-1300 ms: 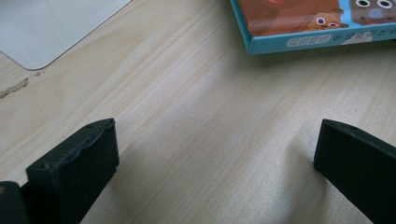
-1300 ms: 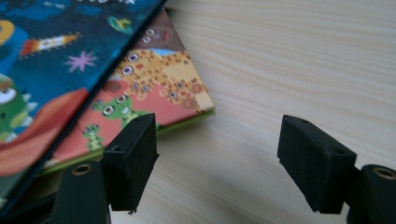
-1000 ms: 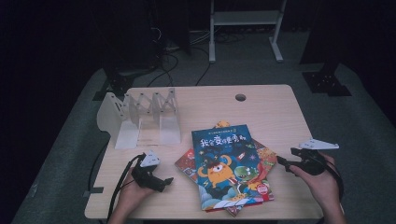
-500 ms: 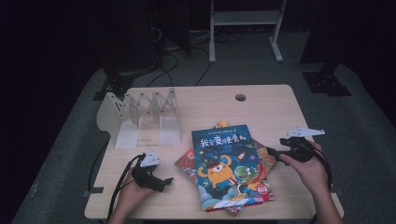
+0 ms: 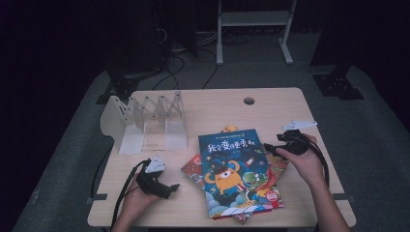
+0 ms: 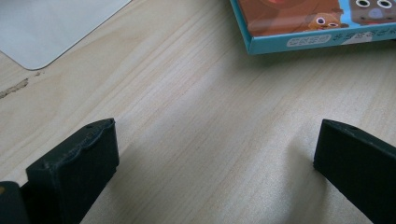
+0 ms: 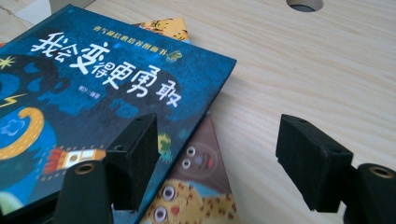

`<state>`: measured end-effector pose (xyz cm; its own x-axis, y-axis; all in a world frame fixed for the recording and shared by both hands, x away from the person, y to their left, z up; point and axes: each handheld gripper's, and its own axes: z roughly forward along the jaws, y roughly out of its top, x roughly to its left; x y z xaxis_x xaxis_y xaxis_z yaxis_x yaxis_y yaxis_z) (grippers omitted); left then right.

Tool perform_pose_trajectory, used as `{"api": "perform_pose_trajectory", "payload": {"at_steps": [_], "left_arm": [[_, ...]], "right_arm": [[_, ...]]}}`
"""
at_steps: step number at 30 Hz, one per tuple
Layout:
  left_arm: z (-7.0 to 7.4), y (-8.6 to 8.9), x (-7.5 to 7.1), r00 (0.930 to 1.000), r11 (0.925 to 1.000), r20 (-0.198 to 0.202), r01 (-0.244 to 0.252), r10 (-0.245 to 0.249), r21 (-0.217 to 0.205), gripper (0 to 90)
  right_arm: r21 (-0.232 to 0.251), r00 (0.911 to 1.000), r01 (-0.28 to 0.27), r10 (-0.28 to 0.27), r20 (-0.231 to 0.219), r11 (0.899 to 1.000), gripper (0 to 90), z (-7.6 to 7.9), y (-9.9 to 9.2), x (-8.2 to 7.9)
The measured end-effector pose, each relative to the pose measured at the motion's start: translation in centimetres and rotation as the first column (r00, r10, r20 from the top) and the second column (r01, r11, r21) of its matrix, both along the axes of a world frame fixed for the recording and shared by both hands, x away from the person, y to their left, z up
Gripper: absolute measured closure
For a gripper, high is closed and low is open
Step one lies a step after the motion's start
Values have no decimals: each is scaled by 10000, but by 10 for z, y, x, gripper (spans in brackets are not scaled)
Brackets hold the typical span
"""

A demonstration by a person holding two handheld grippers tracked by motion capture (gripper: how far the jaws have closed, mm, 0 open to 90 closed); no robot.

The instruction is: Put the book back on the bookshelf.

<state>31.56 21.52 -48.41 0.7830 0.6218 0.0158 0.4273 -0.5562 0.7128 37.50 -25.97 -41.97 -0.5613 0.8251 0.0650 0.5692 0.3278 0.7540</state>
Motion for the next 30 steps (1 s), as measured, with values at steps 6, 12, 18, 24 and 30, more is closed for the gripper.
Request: {"api": "perform_pose_trajectory", "payload": {"at_steps": [6,12,18,24,30], "left_arm": [[0,0,0,10000,10000,2,0,0,1,0],[0,0,0,10000,10000,-22,-11,11,-6,0],[0,0,0,10000,10000,-23,9,-9,27,0],[0,0,0,10000,10000,-24,10,-10,25,0],[0,0,0,10000,10000,-24,8,-8,24,0]], "right_arm": [[-121,9998,-168,167,-73,9998,291,-1,9,15],[-209,9997,-180,176,-192,9996,291,-3,18,33],[-31,9985,-250,248,-493,9997,287,-7,28,52],[60,9967,-386,390,-709,9992,285,-10,37,68],[103,9933,-531,538,-1021,9985,285,-17,45,80]]}}
